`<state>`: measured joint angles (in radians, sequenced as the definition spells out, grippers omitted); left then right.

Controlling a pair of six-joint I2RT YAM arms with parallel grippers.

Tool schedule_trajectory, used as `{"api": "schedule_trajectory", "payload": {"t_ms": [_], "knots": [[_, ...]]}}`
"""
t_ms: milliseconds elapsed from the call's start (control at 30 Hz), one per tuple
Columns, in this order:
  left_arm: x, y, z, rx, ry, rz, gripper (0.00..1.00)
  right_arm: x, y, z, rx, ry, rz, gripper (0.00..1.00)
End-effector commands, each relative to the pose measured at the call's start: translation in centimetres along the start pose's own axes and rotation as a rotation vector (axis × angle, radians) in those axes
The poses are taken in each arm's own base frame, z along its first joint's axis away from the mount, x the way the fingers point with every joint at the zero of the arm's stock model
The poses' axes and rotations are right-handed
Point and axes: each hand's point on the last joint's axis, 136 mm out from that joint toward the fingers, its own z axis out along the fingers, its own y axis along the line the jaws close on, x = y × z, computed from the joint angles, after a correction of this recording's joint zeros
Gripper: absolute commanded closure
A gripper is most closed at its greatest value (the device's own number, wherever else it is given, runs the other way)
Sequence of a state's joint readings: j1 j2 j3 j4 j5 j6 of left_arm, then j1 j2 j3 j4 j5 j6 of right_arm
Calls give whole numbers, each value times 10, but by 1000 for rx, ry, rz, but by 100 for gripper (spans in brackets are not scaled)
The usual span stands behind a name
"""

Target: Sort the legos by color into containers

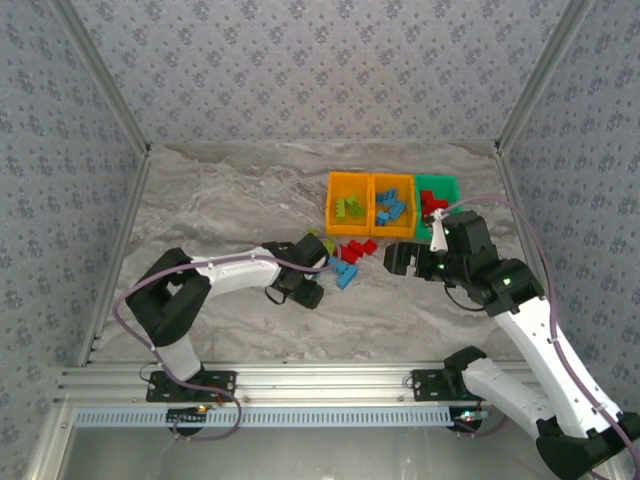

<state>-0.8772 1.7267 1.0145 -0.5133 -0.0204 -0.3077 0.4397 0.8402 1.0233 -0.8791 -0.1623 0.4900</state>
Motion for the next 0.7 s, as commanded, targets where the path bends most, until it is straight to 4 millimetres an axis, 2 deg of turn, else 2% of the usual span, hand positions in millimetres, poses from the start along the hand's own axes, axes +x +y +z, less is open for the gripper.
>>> {"api": "schedule_trajectory", "payload": {"t_ms": [0, 67, 100, 200, 333, 433, 533, 667], "knots": [[-1, -2, 10, -1, -2, 17, 44, 6, 1, 3, -16, 10, 3, 0], [1, -2, 13, -2, 12, 24, 50, 5, 2, 4, -19, 9, 5, 0], [3, -2, 15, -6, 16, 30, 56, 5, 2, 6, -20, 13, 6, 0], [4, -4, 14, -9, 13, 50, 62, 6, 7, 7, -38, 28, -10, 0], [4, -19, 4, 59, -2, 64, 73, 16, 31, 2, -162, 105, -107, 0], [-2, -31, -14, 107, -50, 66, 74, 21, 41, -2, -216, 140, -146, 0], [-12, -37, -42, 117, -106, 67, 74, 17, 45, -6, -234, 119, -146, 0], [-40, -43, -87, 106, -234, 76, 73, 7, 44, -11, -216, 62, -128, 0]]}}
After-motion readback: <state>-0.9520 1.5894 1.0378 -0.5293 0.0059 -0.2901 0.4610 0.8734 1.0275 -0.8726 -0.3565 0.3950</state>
